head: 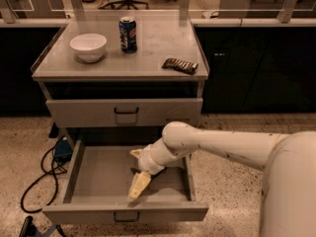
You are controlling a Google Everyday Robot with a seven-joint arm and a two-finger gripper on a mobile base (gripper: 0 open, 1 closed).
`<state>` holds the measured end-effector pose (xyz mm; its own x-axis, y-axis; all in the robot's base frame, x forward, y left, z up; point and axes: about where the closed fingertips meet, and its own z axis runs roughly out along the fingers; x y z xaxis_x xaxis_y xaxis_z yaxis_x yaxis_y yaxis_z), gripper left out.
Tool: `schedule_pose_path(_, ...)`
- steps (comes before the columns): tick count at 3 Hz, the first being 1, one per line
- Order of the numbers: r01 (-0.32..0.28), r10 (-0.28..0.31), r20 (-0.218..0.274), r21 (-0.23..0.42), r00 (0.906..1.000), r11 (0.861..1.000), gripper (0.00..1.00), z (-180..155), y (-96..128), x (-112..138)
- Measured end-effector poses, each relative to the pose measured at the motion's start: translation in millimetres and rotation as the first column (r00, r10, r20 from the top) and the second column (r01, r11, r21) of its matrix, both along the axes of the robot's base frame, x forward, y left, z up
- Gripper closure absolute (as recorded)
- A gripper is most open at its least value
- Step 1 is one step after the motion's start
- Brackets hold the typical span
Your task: Pick rxbar blueberry from middle drawer and place on counter
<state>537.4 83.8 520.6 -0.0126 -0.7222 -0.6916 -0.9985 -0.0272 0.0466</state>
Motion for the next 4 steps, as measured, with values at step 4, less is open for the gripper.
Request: schedule_pose_path(4,0.14,-0.149,0.109,0.08,0.9829,0.987,0.0,-26,-23,99)
